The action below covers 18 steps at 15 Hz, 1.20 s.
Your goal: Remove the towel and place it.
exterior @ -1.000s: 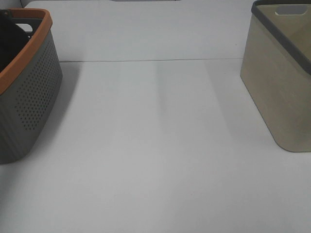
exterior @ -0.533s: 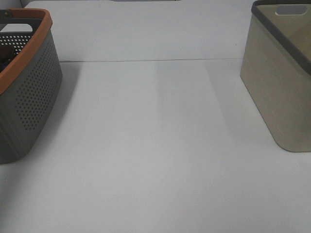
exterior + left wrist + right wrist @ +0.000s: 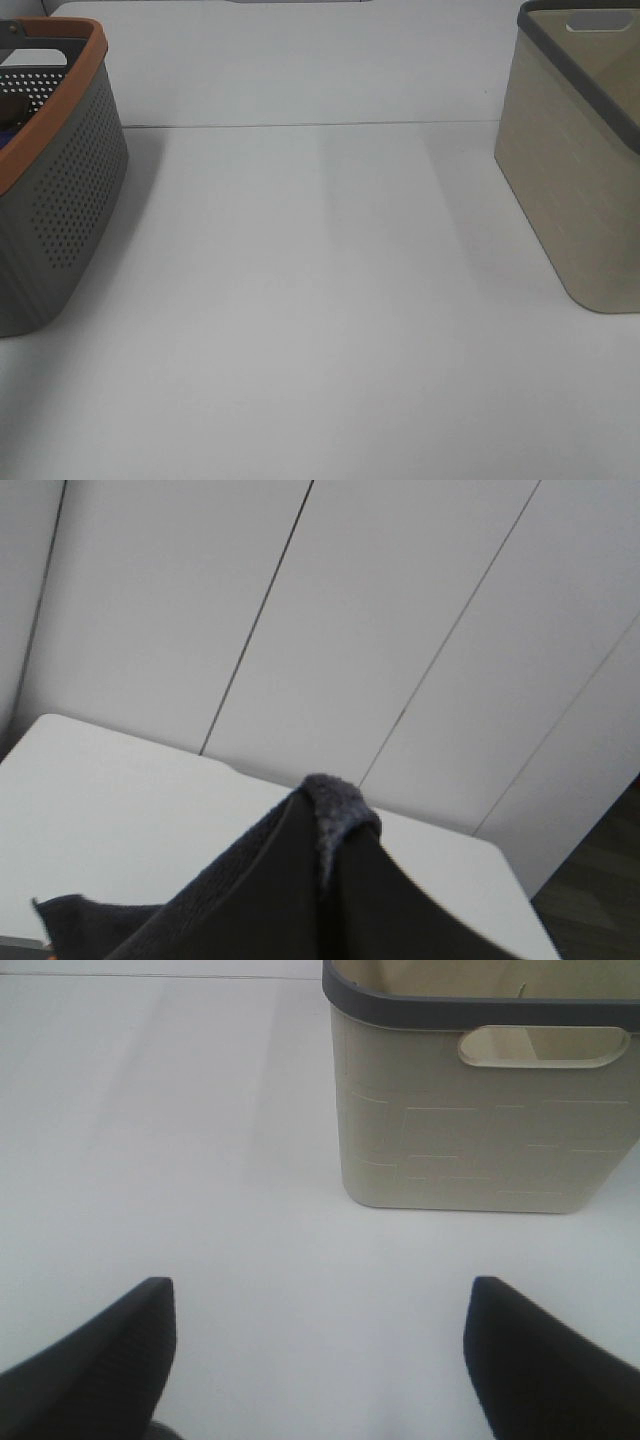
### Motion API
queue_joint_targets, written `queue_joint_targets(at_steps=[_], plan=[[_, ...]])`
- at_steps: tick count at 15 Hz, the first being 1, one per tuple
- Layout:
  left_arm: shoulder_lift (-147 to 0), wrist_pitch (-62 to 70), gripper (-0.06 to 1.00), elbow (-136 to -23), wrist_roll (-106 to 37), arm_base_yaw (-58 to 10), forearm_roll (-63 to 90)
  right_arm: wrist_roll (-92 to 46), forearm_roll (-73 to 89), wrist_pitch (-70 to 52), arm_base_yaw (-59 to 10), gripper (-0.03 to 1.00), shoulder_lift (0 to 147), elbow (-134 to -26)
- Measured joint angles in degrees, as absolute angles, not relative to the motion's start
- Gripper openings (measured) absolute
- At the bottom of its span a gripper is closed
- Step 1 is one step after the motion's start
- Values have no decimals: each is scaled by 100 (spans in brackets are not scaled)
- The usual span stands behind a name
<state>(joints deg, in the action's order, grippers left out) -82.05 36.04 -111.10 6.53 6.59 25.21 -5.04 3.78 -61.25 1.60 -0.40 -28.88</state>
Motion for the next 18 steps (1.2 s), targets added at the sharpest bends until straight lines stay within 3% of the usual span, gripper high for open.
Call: queue_joint_targets(at_steps=[12, 18], plan=[[-9150, 1576, 0, -11110, 229, -2298, 2395, -504, 762, -6125, 160, 75, -40, -2888], [-10101, 1180, 0, -11110, 229, -2997, 2000, -584, 1329, -6028, 160, 75, 246, -2888]])
